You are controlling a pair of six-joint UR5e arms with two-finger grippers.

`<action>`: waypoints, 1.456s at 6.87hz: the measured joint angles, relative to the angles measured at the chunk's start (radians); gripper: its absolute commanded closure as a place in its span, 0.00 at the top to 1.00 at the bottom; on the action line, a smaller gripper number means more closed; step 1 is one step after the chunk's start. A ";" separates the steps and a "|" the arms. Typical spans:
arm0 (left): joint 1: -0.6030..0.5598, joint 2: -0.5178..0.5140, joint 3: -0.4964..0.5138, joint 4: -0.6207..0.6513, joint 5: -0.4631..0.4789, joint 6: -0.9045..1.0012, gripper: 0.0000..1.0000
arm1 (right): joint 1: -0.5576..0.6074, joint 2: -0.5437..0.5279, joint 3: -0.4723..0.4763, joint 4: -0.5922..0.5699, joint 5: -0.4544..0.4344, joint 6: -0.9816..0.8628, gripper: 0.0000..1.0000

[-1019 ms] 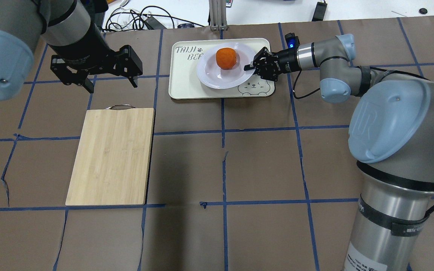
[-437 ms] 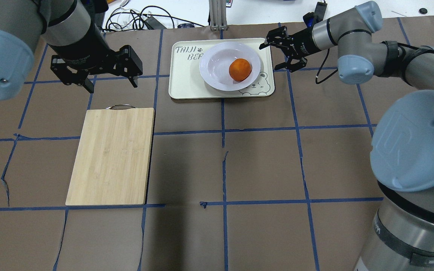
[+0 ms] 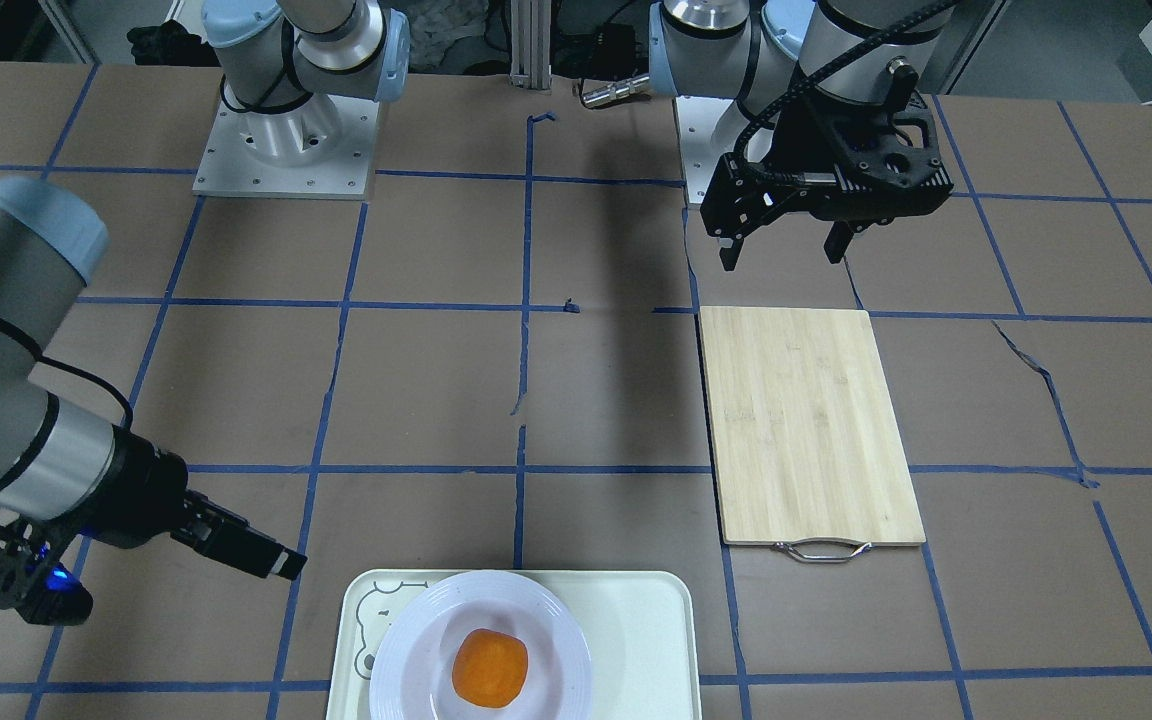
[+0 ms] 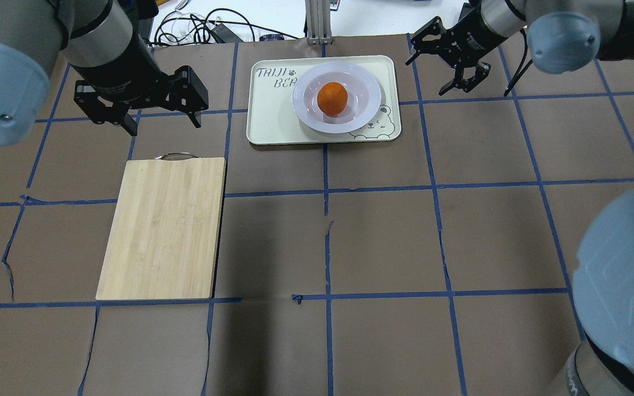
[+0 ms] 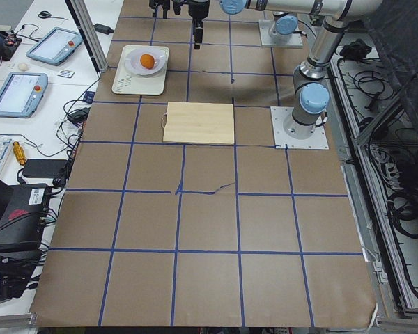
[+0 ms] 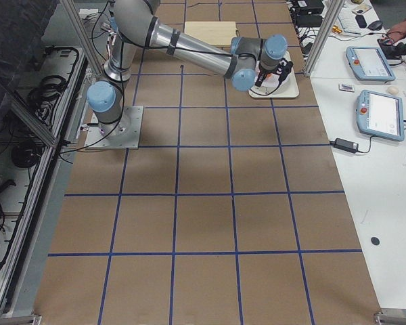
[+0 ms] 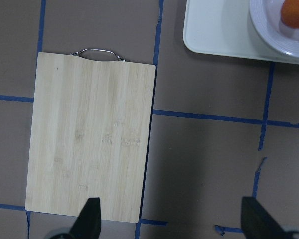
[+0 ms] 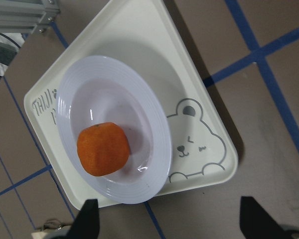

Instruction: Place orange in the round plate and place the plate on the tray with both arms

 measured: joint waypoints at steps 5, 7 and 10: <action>0.000 0.000 -0.001 0.000 -0.001 0.000 1.00 | 0.167 -0.301 -0.017 0.370 -0.443 -0.135 1.00; 0.000 0.000 -0.002 0.000 -0.001 0.000 1.00 | 0.170 -0.336 -0.009 0.394 -0.463 -0.204 1.00; 0.000 0.000 -0.003 0.001 -0.002 0.001 1.00 | 0.171 -0.346 0.049 0.261 -0.470 -0.307 1.00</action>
